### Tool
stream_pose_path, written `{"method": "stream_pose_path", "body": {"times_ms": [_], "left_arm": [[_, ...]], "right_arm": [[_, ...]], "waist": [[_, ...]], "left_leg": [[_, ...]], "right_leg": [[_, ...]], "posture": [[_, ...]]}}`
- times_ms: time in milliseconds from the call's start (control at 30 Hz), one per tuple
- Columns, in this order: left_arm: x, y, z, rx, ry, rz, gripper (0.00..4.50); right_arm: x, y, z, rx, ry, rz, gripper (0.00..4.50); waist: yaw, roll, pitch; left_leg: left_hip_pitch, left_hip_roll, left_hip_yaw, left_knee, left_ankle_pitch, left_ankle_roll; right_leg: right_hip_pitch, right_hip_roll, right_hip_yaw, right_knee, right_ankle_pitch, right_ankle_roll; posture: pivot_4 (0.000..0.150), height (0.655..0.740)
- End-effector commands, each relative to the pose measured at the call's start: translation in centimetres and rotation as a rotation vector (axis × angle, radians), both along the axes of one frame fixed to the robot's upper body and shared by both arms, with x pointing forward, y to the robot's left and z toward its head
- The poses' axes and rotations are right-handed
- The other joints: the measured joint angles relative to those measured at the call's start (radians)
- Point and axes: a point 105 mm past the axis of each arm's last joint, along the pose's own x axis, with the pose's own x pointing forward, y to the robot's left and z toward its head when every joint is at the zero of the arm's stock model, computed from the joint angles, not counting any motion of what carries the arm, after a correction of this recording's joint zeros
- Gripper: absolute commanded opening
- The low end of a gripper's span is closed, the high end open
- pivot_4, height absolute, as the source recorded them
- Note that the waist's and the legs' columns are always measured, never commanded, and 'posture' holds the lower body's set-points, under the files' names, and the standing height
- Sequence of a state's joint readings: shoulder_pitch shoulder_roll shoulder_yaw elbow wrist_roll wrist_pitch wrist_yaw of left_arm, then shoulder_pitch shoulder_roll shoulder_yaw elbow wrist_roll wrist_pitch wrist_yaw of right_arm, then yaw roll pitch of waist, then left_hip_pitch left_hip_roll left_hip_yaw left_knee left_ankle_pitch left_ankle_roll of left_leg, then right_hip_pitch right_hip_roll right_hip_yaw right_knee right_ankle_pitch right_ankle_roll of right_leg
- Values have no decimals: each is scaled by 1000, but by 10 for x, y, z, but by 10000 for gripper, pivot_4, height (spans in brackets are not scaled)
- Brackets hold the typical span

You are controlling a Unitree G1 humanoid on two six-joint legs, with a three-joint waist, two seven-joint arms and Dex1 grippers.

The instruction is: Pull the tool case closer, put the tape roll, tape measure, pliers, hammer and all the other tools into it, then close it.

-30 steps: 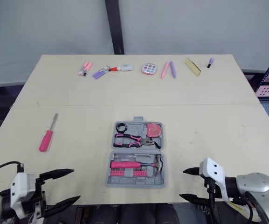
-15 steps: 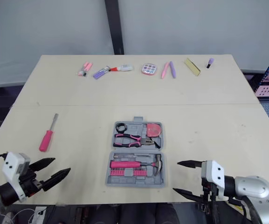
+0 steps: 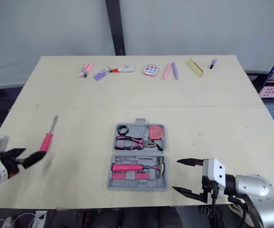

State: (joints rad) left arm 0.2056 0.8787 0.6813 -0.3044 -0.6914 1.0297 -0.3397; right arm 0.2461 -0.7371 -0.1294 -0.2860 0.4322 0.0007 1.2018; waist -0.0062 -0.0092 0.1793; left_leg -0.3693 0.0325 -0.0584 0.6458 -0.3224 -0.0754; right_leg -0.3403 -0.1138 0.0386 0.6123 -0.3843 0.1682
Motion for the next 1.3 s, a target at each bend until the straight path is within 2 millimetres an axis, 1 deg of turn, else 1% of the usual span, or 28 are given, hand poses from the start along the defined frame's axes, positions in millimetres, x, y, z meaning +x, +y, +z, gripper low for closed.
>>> {"method": "stream_pose_path", "body": {"times_ms": [33, 267, 300, 433, 600, 1000, 1100, 1300], "left_arm": [[8, 12, -2, 35, 56, 27, 45000], [29, 32, -18, 77, 146, 90, 45000], [34, 33, -19, 85, 148, 82, 45000], [53, 28, -23, 104, 142, 43, 45000], [69, 17, -30, 87, 154, 13, 45000], [86, 8, -49, 71, 190, 42, 45000], [91, 2, -51, 51, 185, 34, 45000], [101, -4, -50, 40, 172, 25, 45000]], "right_arm": [[3, -1, 4, 10, -22, -21, 44395], [7, -3, 3, -6, -37, -52, 44395], [7, -4, 3, -7, -38, -58, 44395], [8, -3, 3, -6, -41, -67, 44395], [8, -4, 4, -7, -48, -74, 44395], [12, -5, 6, -14, -53, -76, 44395], [13, -5, 6, -16, -53, -75, 44395], [14, -4, 8, -14, -57, -75, 44395]], "waist": [[0, 0, 0], [1, 0, 0], [2, 0, 0], [4, 0, 0], [3, 0, 0], [3, 0, 0], [7, 0, 0], [9, 0, 0]], "left_leg": [[0, 0, 0, 0, 0, 0], [0, 0, 0, 0, 1, -1], [0, 0, 0, 0, 1, -1], [0, 0, 1, 1, 1, -1], [0, 0, 1, 2, 1, -1], [0, 0, 2, 3, 1, -1], [0, 0, 2, 3, 1, -1], [0, 0, 1, 4, 2, -1]], "right_leg": [[0, 0, 0, 0, 0, 0], [-2, 0, 0, 3, 0, 0], [-2, 0, 0, 3, 0, 0], [-2, 0, 0, 5, 0, 0], [-3, 0, 0, 8, 0, 0], [-4, 0, -1, 10, 0, 0], [-4, 0, -1, 10, 0, 0], [-3, -1, -1, 11, 0, 0]], "posture": [[1500, 7400], [1500, 7400], [1500, 7400], [1500, 7400], [1500, 7400], [1500, 7400], [1500, 7400], [1500, 7400]]}}
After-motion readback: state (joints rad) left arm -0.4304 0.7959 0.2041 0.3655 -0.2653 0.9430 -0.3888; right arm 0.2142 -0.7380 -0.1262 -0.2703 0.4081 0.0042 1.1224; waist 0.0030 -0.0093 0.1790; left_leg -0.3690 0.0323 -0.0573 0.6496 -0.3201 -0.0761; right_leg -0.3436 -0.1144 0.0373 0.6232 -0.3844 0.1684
